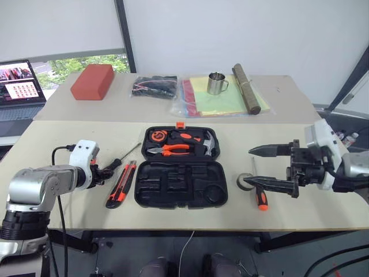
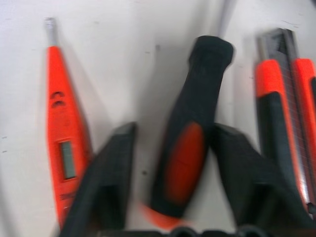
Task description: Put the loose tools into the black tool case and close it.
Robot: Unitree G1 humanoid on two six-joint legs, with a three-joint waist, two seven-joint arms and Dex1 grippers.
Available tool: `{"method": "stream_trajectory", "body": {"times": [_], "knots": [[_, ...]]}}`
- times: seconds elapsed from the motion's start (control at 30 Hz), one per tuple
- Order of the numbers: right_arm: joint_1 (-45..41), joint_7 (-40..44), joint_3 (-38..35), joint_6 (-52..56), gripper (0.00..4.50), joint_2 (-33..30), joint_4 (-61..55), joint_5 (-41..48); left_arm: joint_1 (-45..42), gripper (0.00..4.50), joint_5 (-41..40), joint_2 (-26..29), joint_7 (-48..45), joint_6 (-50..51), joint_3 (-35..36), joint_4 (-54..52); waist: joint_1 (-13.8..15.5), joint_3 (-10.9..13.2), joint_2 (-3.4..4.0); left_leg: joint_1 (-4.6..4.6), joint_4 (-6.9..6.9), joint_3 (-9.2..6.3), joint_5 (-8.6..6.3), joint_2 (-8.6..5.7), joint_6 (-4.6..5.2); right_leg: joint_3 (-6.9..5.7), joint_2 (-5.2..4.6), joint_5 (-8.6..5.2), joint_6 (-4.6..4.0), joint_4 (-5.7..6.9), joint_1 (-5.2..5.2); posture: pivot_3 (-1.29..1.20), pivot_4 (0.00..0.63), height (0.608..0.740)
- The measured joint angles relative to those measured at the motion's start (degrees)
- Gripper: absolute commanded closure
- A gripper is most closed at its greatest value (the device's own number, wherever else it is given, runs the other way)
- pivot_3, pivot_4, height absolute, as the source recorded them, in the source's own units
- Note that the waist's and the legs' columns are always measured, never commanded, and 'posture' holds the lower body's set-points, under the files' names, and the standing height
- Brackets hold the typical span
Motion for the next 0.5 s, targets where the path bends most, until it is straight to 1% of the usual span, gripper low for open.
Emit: {"method": "stream_trajectory", "body": {"times": [0.03,0.1,0.17,0.23,0.3,0.33,0.37,0.43,0.5], "knots": [[0.2,0.0,-0.1,0.0,0.00,0.0,-0.3,0.0,-0.8,3.57,0.3,0.0,-0.4,-0.8,-0.2,1.2,0.2,0.0,-0.01,-0.01,0.02,-0.01,-0.05,0.00,-0.08,0.00,-0.01,0.00,0.00,0.01,0.00,0.00,0.150,0.736],[0.5,0.1,-0.1,0.0,0.00,0.0,-0.4,0.0,-2.5,3.56,1.1,0.3,-1.8,-2.2,-1.4,3.5,0.4,0.0,-0.03,-0.07,0.07,-0.02,-0.05,0.00,-0.09,-0.03,-0.01,0.00,0.00,0.03,-0.04,0.00,0.150,0.736],[1.8,0.5,-0.2,0.0,0.00,-0.4,-0.6,0.0,-5.9,3.56,2.2,1.8,-5.0,-5.5,-3.4,5.7,0.6,0.2,-0.27,-0.20,0.15,-0.05,-0.05,0.03,-0.10,-0.08,0.00,0.01,-0.01,0.07,-0.14,0.00,0.150,0.736],[2.9,0.6,0.0,0.1,0.00,-1.2,-0.5,-0.2,-10.5,3.56,3.0,3.6,-10.1,-10.2,-5.8,6.3,0.7,0.2,-0.32,-0.28,0.23,-0.07,-0.05,0.01,-0.10,-0.10,-0.02,0.03,-0.01,0.07,-0.15,0.00,0.150,0.736],[3.8,0.5,0.0,0.1,0.00,-1.3,-0.5,-0.8,-15.7,3.56,3.5,5.2,-18.0,-16.3,-9.2,5.7,0.9,0.2,-0.34,-0.32,0.30,-0.07,-0.05,-0.01,-0.09,-0.12,-0.02,0.04,0.01,0.03,-0.14,0.00,0.150,0.736],[4.4,0.4,0.1,0.1,0.00,-1.3,-0.5,-1.2,-18.1,3.56,3.5,5.8,-23.9,-21.1,-11.3,4.5,0.9,0.2,-0.33,-0.32,0.30,-0.04,-0.04,-0.04,-0.07,-0.13,-0.02,0.05,0.02,0.02,-0.14,0.00,0.150,0.736],[4.5,0.3,0.2,0.1,0.00,-1.3,-0.6,-1.4,-18.9,3.56,3.4,5.8,-26.6,-23.1,-12.1,3.5,0.9,0.1,-0.30,-0.32,0.29,-0.02,-0.03,-0.05,-0.04,-0.13,-0.02,0.05,0.02,-0.01,-0.14,0.00,0.150,0.736],[4.8,-0.4,0.3,-0.4,0.00,-1.0,-1.0,-2.4,-19.8,3.56,3.7,5.9,-35.7,-29.6,-16.2,2.1,0.5,0.1,-0.24,-0.30,0.21,0.02,0.20,-0.05,0.38,-0.16,0.06,0.01,0.04,-0.03,-0.14,0.00,0.150,0.736],[5.0,-1.3,0.5,-0.7,0.00,-0.4,-1.5,-2.9,-19.7,3.56,5.9,5.6,-42.4,-34.5,-22.1,2.2,0.1,0.1,-0.24,-0.30,0.19,0.04,0.21,-0.03,0.40,-0.17,0.19,-0.02,0.01,-0.01,-0.16,0.00,0.150,0.736]]}}
